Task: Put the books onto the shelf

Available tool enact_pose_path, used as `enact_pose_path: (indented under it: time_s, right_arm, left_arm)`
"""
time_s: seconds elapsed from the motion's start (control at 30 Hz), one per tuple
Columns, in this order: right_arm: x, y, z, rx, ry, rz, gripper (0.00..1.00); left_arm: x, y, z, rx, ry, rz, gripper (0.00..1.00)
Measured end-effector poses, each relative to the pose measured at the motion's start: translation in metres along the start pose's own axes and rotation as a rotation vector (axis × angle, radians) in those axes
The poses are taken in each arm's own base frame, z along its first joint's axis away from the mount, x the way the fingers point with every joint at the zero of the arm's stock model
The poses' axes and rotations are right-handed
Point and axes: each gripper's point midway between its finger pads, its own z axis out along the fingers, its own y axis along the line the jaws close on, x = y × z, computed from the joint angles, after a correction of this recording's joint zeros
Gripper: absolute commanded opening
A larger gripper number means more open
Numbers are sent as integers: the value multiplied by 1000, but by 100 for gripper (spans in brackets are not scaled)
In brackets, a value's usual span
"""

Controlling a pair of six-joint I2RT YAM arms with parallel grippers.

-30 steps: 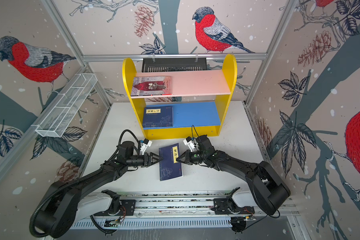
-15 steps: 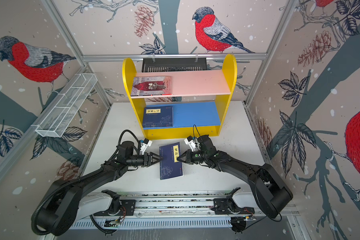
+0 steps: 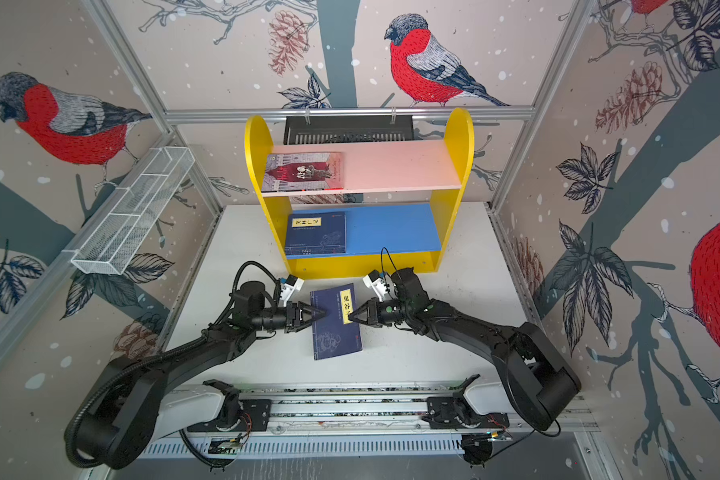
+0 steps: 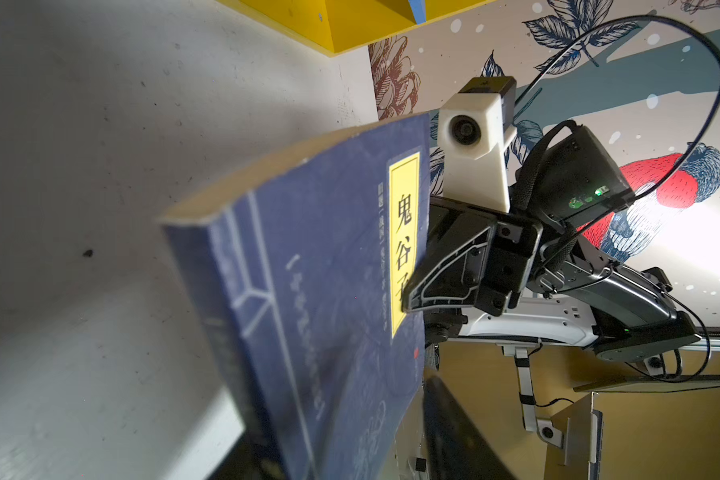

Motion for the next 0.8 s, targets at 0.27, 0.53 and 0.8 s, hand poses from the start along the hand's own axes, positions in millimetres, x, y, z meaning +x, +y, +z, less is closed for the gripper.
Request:
enact_pose_path:
  time_s: [0.27, 0.53, 0.8]
  right_arm:
    - [-4, 0, 5, -5, 3, -7, 20]
    - [-15, -14, 3, 80, -29, 13, 52]
    - [-26, -42, -23, 207, -143, 83, 56]
  left_arm:
    - [-6, 1, -5, -20, -31, -10, 0]
    - [-13, -11, -10, -10, -56, 19, 0]
    - [-17, -44, -23, 37, -100, 154, 0]
